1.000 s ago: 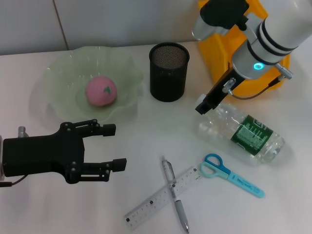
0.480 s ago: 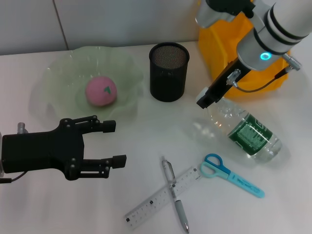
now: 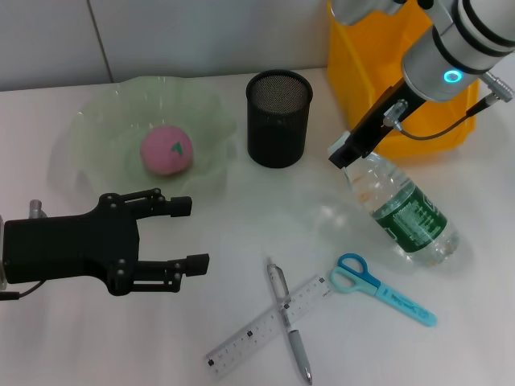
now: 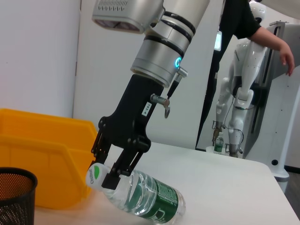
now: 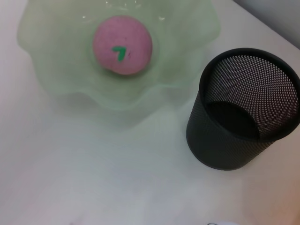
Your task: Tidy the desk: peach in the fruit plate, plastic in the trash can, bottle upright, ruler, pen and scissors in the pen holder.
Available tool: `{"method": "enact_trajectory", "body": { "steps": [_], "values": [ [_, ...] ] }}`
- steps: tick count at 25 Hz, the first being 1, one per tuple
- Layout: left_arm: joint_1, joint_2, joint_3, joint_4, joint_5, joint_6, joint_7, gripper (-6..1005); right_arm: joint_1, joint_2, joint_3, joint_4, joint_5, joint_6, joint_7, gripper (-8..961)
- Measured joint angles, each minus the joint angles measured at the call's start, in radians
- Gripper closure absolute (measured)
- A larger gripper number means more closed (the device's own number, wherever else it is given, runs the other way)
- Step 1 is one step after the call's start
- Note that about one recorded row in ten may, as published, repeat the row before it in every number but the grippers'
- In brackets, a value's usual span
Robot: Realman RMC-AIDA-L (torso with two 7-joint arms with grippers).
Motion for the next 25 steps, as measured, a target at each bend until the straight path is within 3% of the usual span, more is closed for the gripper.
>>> {"method": "enact_trajectory", "body": {
  "steps": [25],
  "values": [
    [-0.010,0.005,0.000,0.000,0.000,0.001,0.000,166,-0.033,0.001,0.002,-0.220,0.012,-0.176,0.063,531]
  ]
}}
